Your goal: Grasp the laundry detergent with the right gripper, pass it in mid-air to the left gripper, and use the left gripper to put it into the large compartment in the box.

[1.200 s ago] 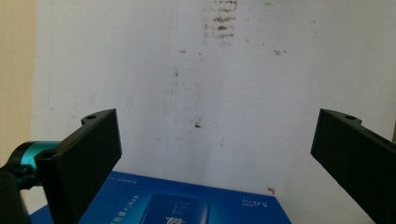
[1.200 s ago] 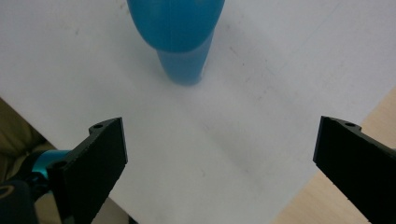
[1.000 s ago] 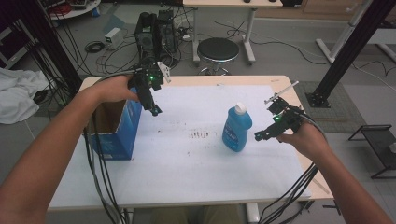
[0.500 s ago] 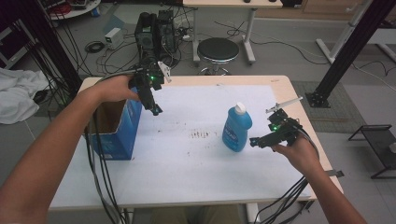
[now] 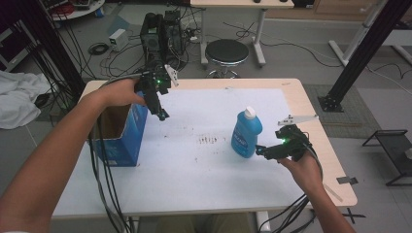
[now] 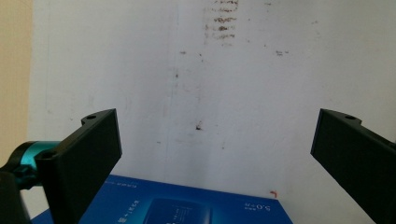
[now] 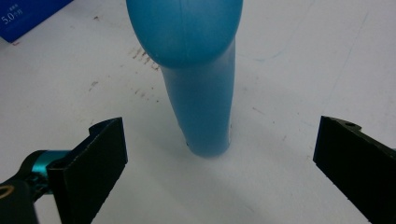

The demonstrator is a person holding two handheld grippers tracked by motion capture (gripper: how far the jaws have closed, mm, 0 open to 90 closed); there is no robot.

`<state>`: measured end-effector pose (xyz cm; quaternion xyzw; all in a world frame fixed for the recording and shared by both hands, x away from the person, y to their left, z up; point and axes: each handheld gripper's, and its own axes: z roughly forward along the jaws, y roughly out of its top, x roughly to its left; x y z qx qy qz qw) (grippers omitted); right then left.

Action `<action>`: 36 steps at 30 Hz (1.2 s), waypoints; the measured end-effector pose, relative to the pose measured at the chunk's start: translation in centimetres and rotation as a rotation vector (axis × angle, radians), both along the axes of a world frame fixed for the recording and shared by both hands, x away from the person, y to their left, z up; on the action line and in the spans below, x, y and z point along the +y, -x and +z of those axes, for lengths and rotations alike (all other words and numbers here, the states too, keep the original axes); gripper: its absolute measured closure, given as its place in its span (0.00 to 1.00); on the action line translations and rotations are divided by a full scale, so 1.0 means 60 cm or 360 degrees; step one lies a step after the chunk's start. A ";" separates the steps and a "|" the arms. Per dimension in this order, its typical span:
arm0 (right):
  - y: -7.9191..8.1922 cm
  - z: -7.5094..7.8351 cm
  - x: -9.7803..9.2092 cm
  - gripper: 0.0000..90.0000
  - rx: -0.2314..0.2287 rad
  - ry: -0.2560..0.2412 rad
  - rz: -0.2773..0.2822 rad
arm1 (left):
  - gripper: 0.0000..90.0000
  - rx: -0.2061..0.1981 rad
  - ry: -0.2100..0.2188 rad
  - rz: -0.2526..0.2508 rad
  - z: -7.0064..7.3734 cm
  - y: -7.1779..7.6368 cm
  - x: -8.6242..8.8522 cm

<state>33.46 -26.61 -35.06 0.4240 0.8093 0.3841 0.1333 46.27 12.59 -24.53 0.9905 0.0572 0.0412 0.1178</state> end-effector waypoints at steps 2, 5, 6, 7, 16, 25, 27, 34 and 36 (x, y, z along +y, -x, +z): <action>0.001 -0.003 0.006 0.02 -0.0026 -0.0014 0.0013 | 0.02 -0.0001 -0.0002 0.0000 0.000 0.001 0.000; 0.002 -0.007 0.013 0.02 -0.0063 -0.0007 0.0022 | 0.02 0.0000 -0.0007 0.0001 0.000 0.000 0.001; 0.003 -0.009 0.016 0.02 -0.0064 -0.0012 0.0012 | 0.02 0.0001 -0.0001 0.0005 0.000 0.000 0.002; 0.002 -0.010 0.016 0.02 -0.0072 -0.0010 0.0018 | 0.02 0.0002 -0.0002 0.0008 0.000 0.000 0.003; 0.002 -0.023 0.025 0.02 -0.0148 -0.0058 -0.0017 | 0.02 0.0000 0.0000 0.0013 0.000 0.000 0.006; -0.012 -0.049 0.037 0.02 -0.0203 -0.0122 -0.0025 | 0.02 -0.0002 -0.0008 0.0016 -0.002 -0.002 0.007; -0.013 -0.051 0.038 0.02 -0.0206 -0.0139 -0.0027 | 0.02 -0.0003 -0.0006 0.0017 -0.002 -0.002 0.006; -0.021 -0.064 0.046 0.02 -0.0251 -0.0158 -0.0014 | 0.02 -0.0007 -0.0006 0.0020 -0.005 -0.005 0.006; -0.023 -0.067 0.048 0.02 -0.0266 -0.0170 -0.0031 | 0.02 -0.0003 -0.0007 0.0023 -0.006 -0.005 0.006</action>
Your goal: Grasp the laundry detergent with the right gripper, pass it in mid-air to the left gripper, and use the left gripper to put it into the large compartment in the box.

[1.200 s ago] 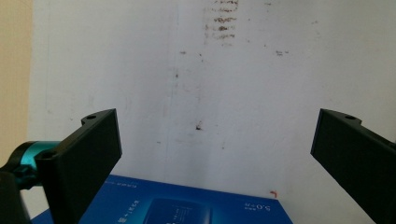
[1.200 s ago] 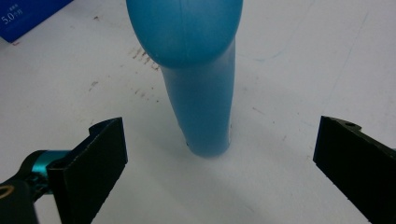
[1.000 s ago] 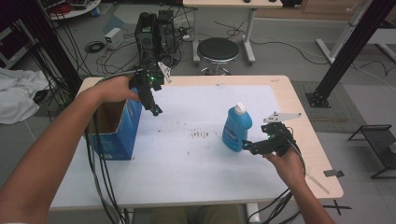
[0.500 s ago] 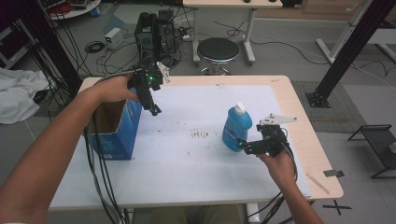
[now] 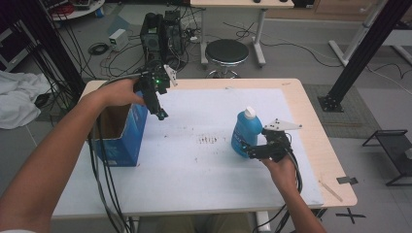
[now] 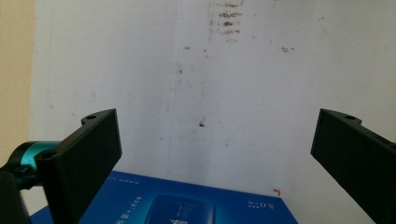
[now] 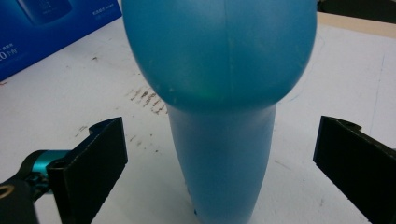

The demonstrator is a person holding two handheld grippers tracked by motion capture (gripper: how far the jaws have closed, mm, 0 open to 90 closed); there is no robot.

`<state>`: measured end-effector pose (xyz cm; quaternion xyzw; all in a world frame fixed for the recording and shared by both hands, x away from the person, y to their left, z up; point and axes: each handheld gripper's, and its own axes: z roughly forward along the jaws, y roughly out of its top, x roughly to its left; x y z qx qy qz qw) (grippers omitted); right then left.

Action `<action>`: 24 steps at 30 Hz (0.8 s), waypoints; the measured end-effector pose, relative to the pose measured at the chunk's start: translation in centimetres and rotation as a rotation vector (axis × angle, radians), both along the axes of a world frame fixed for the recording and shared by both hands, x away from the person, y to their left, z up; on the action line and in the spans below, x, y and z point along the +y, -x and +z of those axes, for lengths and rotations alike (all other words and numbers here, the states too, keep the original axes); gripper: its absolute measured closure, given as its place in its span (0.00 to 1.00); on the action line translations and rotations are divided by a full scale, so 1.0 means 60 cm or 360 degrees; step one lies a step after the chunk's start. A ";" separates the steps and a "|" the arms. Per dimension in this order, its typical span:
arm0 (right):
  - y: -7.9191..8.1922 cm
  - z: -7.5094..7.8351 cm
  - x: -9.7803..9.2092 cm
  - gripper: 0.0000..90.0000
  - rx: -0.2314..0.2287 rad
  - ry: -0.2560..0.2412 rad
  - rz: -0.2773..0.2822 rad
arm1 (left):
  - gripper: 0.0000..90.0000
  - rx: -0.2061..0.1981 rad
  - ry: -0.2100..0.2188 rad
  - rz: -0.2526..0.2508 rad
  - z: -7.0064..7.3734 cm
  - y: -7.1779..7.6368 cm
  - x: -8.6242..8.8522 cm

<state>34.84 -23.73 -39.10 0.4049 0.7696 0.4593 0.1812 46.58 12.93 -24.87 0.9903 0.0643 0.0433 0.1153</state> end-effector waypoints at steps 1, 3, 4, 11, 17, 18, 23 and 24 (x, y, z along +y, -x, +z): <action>-0.001 -0.002 0.001 0.02 -0.0010 -0.0003 0.0001 | 0.02 -0.0005 -0.0002 -0.0003 0.000 -0.001 0.000; -0.003 -0.004 0.003 0.02 -0.0039 -0.0014 0.0001 | 0.02 -0.0001 0.0002 0.0001 -0.001 -0.002 0.001; -0.005 -0.006 0.005 0.02 -0.0058 -0.0009 0.0009 | 0.02 -0.0004 0.0000 0.0000 -0.001 -0.002 0.001; -0.006 -0.016 0.017 0.04 0.0047 -0.0096 -0.0035 | 0.02 -0.0002 -0.0004 0.0002 -0.002 -0.004 0.001; -0.003 -0.025 0.022 0.13 -0.0046 -0.0121 -0.0038 | 0.02 -0.0001 -0.0012 -0.0006 -0.002 -0.005 0.003; -0.003 -0.025 0.021 0.21 -0.0075 -0.0122 -0.0006 | 0.02 -0.0002 -0.0023 -0.0016 -0.001 -0.005 0.003; -0.002 -0.027 0.024 0.21 -0.0049 -0.0145 -0.0008 | 0.02 0.0002 -0.0002 0.0007 -0.002 -0.003 0.004; -0.003 -0.027 0.023 0.21 -0.0047 -0.0138 -0.0003 | 0.02 0.0002 0.0000 0.0007 -0.002 -0.003 0.004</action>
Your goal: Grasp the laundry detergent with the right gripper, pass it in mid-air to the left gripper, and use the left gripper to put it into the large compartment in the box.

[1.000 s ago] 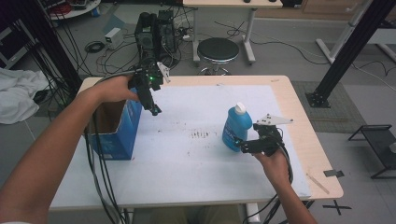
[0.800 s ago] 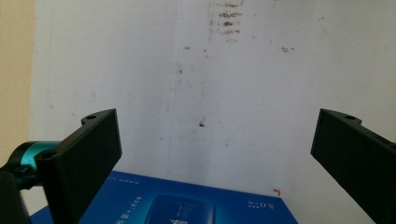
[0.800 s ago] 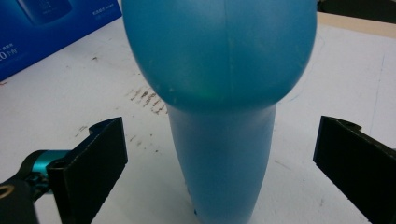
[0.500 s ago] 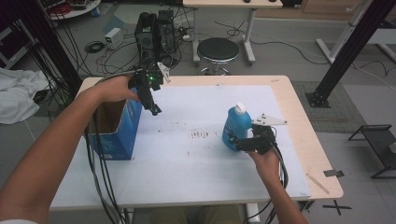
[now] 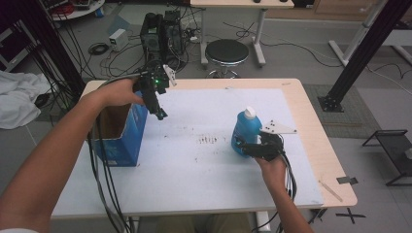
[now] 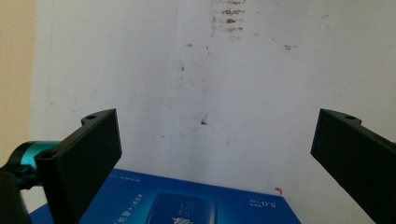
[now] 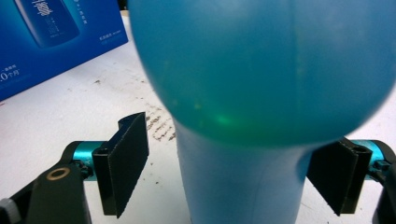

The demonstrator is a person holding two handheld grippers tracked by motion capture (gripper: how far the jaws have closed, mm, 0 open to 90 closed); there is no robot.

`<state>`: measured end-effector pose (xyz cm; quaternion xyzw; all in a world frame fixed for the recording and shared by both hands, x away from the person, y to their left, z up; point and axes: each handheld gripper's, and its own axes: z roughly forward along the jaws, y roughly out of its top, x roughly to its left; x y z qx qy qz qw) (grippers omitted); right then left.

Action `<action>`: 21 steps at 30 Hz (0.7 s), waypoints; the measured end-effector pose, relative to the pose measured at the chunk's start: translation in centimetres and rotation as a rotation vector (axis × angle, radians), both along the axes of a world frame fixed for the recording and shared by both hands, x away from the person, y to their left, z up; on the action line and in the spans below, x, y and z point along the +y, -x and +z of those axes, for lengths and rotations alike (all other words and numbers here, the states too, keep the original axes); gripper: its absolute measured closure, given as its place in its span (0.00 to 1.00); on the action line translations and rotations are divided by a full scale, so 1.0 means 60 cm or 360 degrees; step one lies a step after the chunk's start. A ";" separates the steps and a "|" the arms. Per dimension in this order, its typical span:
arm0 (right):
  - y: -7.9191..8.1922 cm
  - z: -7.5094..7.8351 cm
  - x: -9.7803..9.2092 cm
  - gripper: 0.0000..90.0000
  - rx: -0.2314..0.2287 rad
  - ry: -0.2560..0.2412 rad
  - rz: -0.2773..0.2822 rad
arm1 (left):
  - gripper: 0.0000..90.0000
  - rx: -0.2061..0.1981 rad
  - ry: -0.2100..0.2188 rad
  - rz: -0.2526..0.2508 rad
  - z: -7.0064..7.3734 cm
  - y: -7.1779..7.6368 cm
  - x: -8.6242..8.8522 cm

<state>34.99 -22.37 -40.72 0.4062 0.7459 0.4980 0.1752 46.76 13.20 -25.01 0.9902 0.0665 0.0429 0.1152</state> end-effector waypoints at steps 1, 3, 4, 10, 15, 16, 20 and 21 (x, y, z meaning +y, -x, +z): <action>-0.001 0.000 -0.001 0.21 -0.0004 -0.0001 0.0000 | 0.02 0.0002 0.0000 0.0001 0.000 0.000 0.000; -0.002 -0.002 0.000 0.21 -0.0025 0.0003 -0.0003 | 0.02 0.0001 0.0000 0.0002 0.000 0.000 0.001; -0.002 -0.002 0.000 0.21 -0.0016 0.0018 0.0006 | 0.02 -0.0005 -0.0004 -0.0001 0.000 -0.001 0.001; -0.004 -0.005 -0.001 0.21 -0.0020 -0.0012 -0.0022 | 0.02 -0.0005 -0.0007 -0.0003 0.000 -0.001 0.001; -0.005 -0.007 0.000 0.22 -0.0006 -0.0016 -0.0033 | 0.02 0.0002 -0.0004 0.0001 -0.001 -0.001 0.002; -0.005 -0.007 0.000 0.22 -0.0004 -0.0019 -0.0035 | 0.02 0.0002 -0.0006 0.0001 -0.002 -0.001 0.002; -0.004 -0.008 -0.001 0.36 -0.0007 -0.0055 -0.0034 | 0.02 0.0005 -0.0007 0.0005 -0.002 -0.001 0.002; -0.004 -0.008 -0.001 0.36 -0.0017 -0.0049 -0.0047 | 0.02 0.0005 -0.0010 0.0004 -0.001 -0.001 0.002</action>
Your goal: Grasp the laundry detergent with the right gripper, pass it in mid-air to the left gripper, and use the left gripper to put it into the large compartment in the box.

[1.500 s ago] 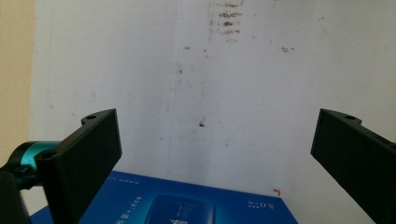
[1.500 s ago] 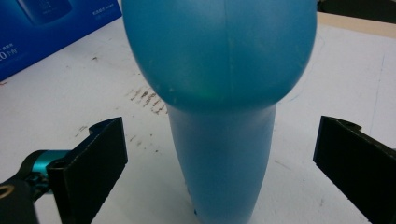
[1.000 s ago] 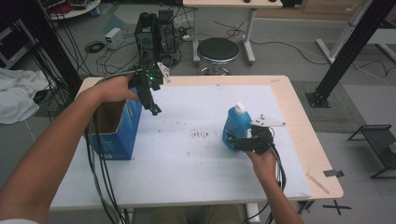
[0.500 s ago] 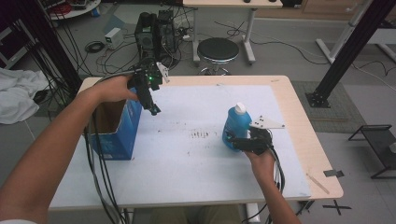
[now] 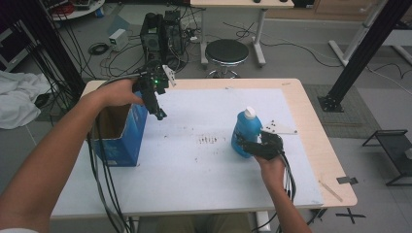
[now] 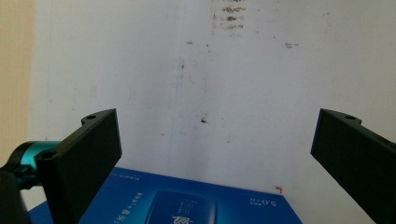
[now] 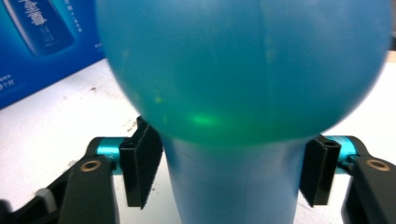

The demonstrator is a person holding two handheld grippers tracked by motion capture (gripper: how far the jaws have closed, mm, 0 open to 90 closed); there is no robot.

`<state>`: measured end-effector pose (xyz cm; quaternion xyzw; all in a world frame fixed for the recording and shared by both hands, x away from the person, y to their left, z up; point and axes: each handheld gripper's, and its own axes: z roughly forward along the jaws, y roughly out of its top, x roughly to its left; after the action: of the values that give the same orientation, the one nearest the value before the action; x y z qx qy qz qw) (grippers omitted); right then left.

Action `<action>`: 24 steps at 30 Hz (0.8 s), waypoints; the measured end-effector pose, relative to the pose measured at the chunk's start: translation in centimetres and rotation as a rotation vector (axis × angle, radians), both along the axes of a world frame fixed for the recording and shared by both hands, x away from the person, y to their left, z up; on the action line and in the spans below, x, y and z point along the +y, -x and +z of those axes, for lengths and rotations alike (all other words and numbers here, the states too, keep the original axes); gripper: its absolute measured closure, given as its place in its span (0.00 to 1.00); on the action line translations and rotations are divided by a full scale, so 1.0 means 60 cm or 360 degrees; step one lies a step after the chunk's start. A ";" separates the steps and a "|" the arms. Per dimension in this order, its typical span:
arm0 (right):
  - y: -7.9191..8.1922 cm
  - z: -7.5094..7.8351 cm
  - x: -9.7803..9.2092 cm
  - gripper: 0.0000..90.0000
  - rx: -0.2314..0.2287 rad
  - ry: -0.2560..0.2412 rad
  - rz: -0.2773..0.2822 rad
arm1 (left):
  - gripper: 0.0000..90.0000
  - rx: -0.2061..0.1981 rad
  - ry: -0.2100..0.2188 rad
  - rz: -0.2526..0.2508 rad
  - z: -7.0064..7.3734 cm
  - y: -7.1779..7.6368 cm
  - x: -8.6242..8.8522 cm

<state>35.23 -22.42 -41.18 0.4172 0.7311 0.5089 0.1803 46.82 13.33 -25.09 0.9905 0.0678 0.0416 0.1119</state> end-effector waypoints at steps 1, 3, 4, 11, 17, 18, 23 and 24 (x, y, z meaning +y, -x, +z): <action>-0.003 -0.001 -0.001 0.36 -0.0024 0.0002 0.0009 | 0.02 -0.0002 0.0000 0.0000 0.000 0.000 0.000; -0.002 -0.002 0.001 0.36 -0.0004 0.0007 -0.0001 | 0.02 -0.0005 -0.0002 0.0000 0.000 0.000 0.000; -0.001 -0.002 0.001 0.36 0.0004 0.0014 0.0007 | 0.02 -0.0004 -0.0003 0.0000 0.000 0.000 0.000; 0.000 -0.003 0.004 0.43 -0.0013 0.0039 0.0012 | 0.02 -0.0002 -0.0001 0.0002 -0.002 0.000 0.000; 0.000 -0.003 0.004 0.47 -0.0038 0.0060 0.0001 | 0.02 0.0001 -0.0006 0.0003 -0.002 -0.001 0.002; 0.000 -0.003 0.005 0.47 -0.0041 0.0062 -0.0006 | 0.02 0.0005 -0.0004 0.0003 -0.002 -0.001 0.002; 0.001 -0.003 0.004 0.48 -0.0083 0.0079 0.0017 | 0.02 0.0004 -0.0001 0.0005 -0.004 -0.002 0.003; 0.002 -0.003 0.005 0.48 -0.0077 0.0078 0.0013 | 0.02 0.0009 -0.0001 0.0007 -0.003 -0.002 0.003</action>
<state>35.13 -22.14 -41.34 0.3972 0.7405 0.5016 0.2059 46.93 13.48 -25.28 0.9905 0.0703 0.0390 0.1112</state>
